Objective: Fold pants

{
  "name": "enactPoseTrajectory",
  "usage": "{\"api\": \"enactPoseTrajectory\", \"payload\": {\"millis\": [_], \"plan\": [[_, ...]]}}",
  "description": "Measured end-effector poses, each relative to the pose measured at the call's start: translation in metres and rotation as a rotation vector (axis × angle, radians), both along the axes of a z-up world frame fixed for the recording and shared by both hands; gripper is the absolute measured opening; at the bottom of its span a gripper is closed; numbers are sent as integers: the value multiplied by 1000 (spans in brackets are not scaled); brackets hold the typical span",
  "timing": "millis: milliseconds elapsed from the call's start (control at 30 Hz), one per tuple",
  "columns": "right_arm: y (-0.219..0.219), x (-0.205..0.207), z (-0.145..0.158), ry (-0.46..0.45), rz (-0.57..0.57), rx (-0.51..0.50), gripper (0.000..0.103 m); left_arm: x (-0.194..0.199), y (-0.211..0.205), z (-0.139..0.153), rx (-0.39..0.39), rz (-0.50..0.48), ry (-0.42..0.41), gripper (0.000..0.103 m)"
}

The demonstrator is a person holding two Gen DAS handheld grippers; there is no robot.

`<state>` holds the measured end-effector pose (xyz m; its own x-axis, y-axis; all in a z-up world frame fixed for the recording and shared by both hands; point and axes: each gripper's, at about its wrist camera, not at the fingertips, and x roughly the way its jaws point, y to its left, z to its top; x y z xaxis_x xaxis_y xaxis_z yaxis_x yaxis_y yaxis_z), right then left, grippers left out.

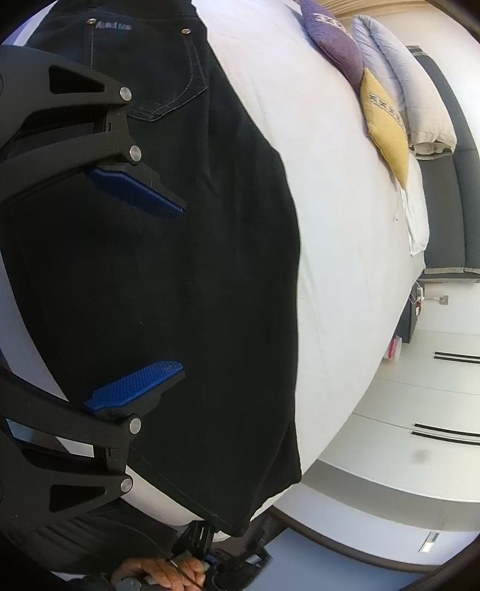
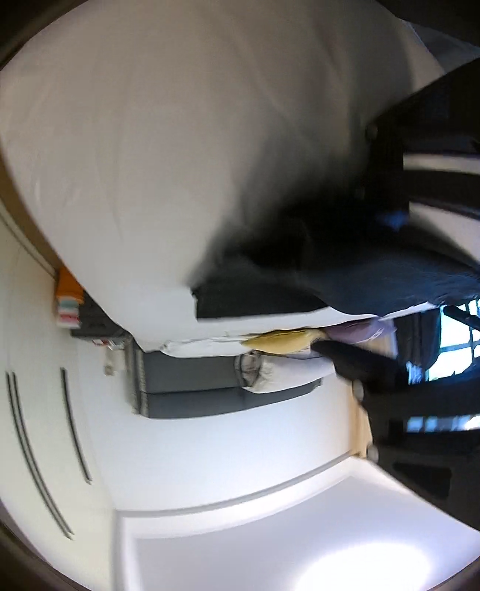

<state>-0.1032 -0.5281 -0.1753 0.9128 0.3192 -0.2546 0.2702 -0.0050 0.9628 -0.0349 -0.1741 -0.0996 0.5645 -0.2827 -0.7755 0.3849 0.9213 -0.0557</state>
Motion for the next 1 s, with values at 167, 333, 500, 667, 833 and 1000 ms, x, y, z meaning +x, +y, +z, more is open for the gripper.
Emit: {"api": "enactPoseTrajectory", "payload": {"millis": [167, 333, 500, 667, 833, 1000], "plan": [[-2, 5, -3, 23, 22, -35, 14, -10, 13, 13, 24, 0, -18, 80], [-2, 9, 6, 57, 33, -94, 11, -21, 4, 23, 48, 16, -12, 80], [0, 11, 19, 91, 43, -172, 10, -17, 2, 23, 52, 39, 6, 80], [3, 19, 34, 116, 45, -242, 9, -14, 12, 21, 46, 63, 23, 80], [24, 23, 73, 121, 75, -415, 8, -16, 26, 21, 31, 87, 32, 80], [131, 72, 142, 44, 391, -841, 8, -13, 50, 19, 2, 132, 50, 80]]}}
